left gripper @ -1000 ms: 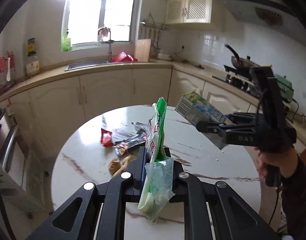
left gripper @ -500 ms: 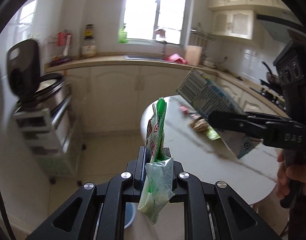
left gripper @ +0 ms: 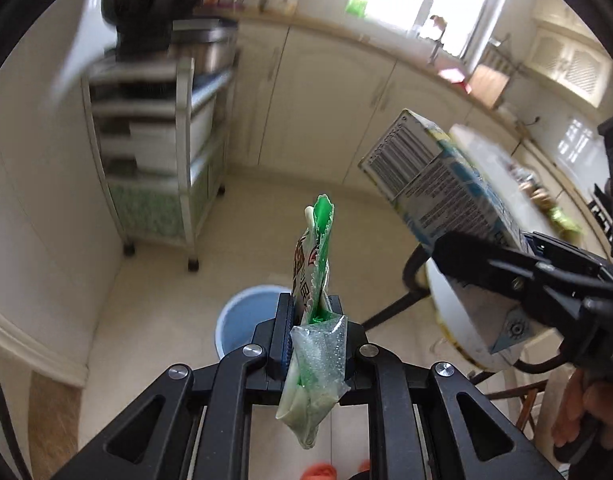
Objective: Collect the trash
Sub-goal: 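Carry both items over the blue bin and open both grippers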
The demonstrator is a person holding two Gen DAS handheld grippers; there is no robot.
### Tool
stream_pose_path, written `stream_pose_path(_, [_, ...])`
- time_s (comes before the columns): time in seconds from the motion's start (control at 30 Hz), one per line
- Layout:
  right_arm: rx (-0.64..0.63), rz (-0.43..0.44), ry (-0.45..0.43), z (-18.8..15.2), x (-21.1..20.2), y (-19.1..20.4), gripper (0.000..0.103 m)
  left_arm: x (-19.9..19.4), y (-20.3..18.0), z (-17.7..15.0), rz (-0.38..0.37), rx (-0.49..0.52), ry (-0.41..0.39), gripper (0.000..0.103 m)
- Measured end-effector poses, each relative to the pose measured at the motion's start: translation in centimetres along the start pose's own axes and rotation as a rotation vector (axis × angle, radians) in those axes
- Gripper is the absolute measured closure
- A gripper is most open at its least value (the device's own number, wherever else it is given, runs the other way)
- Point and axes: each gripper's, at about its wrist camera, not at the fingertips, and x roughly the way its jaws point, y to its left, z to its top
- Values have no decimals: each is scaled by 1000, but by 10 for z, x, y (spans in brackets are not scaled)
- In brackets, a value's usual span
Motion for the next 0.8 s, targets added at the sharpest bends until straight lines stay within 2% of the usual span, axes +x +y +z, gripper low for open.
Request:
stream_pose_path(0.1, [-8, -49, 49, -8, 29, -9, 57, 36, -2, 0, 7, 4, 68, 92])
stream_pose_path(0.2, [5, -60, 87, -11, 49, -23, 57, 67, 2, 4, 9, -6, 118, 91])
stream_pose_path(0.43, [33, -93, 133, -10, 83, -48, 57, 131, -12, 29, 12, -17, 178, 90])
stream_pose_path(0.57, [54, -97, 149, -13, 93, -59, 57, 166, -11, 45, 6, -54, 215, 81])
stream_pose_path(0.6, [55, -99, 152, -13, 96, -61, 57, 175, -8, 50, 7, -66, 218, 71])
stream_pose_path(0.63, [56, -100, 158, -14, 98, -62, 57, 177, -6, 53, 17, -76, 218, 66])
stream_pose_path(0.8, [60, -90, 161, -12, 108, -60, 56, 156, 7, 48, 124, -99, 142, 66])
